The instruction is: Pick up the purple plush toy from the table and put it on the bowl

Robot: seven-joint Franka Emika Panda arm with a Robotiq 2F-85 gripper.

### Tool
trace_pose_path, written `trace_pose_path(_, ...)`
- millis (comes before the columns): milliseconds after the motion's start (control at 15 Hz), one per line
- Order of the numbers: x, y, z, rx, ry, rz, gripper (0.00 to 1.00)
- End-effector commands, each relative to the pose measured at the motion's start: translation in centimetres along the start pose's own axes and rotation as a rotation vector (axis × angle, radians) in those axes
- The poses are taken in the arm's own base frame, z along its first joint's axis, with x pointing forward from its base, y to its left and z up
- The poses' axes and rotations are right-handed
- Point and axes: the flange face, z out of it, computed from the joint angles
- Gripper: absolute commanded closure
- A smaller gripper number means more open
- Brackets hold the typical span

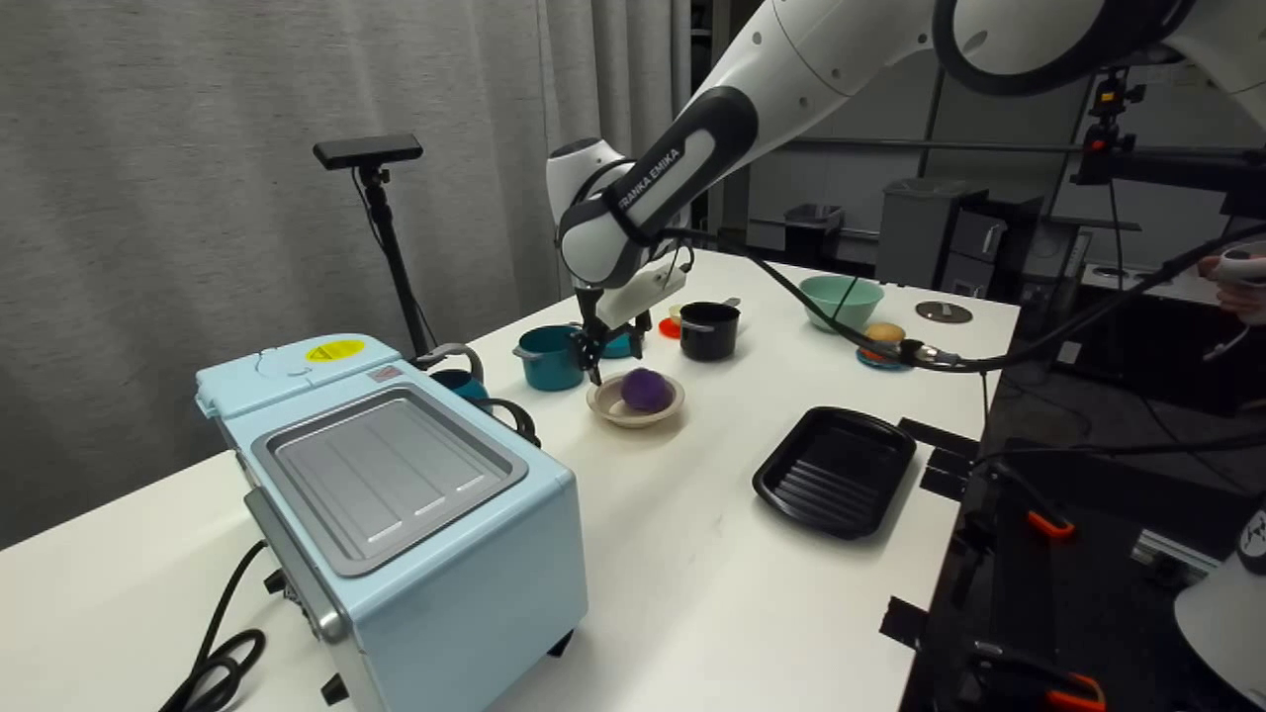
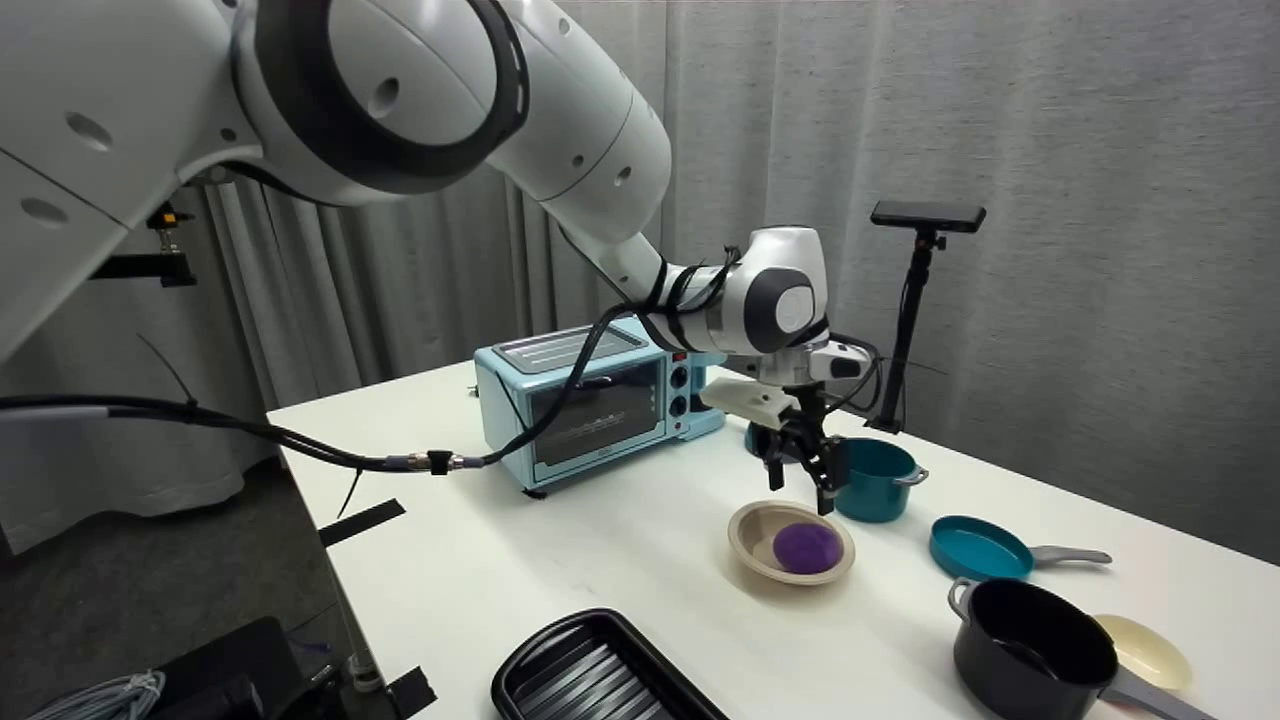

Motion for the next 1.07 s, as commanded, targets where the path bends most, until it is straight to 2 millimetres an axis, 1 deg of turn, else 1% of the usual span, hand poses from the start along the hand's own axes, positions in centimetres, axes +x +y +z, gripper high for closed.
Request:
trace_pose_path(0, 0.5, 1.2, -2.6, 0.006, 0.034, 0.032, 0.0)
trace_pose_path(333, 0.9, 3.2, -6.1, 0.011, 0.063, 0.035, 0.0)
trace_pose_path(400, 1.3, 2.2, -4.7, 0.008, 0.061, 0.032, 0.0)
trace_pose_path(467, 1.4, 2.5, -5.3, 0.01, 0.068, 0.036, 0.0)
trace_pose_path(600, 1.4, 2.7, -5.9, 0.012, 0.073, 0.039, 0.0)
trace_pose_path(1000, 1.2, 2.8, -5.5, 0.01, 0.065, 0.039, 0.0)
